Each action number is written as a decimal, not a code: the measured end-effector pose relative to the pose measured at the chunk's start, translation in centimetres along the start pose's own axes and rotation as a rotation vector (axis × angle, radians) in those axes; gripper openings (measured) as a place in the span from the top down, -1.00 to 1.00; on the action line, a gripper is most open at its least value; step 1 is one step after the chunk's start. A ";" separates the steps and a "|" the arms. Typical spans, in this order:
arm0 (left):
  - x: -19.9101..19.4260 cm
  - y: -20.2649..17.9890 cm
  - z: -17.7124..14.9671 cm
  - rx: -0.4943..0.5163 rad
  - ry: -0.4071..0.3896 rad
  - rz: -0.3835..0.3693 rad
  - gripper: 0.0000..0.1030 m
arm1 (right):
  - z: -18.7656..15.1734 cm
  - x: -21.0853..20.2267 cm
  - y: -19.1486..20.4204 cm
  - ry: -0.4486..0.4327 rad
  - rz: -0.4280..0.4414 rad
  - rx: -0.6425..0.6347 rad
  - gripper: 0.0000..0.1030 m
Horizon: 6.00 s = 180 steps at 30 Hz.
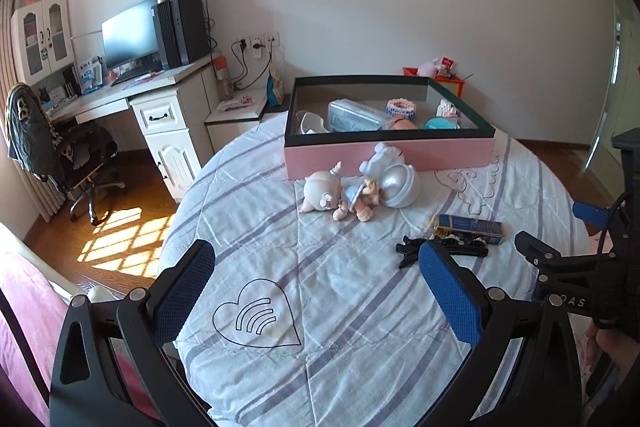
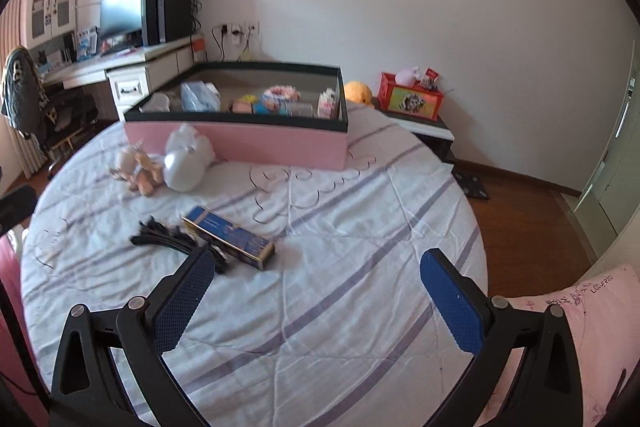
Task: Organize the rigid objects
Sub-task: 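Grasp the black hair clip with the left tool while the right tool grasps the blue printed box, then lift the hair clip and blue box over to the pink box, then lower the clip and blue box into the pink box and open both tools, then lift both tools back from the box over the bed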
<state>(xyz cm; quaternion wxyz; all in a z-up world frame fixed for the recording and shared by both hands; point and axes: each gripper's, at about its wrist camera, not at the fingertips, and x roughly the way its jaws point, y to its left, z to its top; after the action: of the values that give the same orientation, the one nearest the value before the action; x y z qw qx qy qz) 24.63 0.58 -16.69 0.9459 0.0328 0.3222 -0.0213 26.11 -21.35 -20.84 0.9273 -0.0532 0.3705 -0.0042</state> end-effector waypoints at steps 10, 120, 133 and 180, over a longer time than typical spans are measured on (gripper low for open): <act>2.8 -0.6 -0.6 0.035 0.060 -0.006 -1.00 | 1.0 4.5 3.5 0.112 0.117 -0.151 -1.00; -19.8 -1.7 2.3 0.027 -0.464 -0.112 0.62 | 2.1 -23.9 6.2 -0.579 0.238 -0.072 0.58; -7.2 -3.1 9.0 0.077 -0.319 -0.086 0.62 | 8.7 -13.8 5.2 -0.474 0.259 -0.085 0.58; -2.0 0.8 11.7 -0.015 -0.302 -0.014 -1.00 | 11.7 -6.4 2.3 -0.355 0.258 0.024 -0.68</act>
<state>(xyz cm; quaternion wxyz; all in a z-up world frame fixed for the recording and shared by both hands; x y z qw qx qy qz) 30.22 0.53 -6.21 0.9836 0.0201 0.1766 -0.0303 29.45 -17.64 -8.20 0.9714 0.0057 0.2052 0.1195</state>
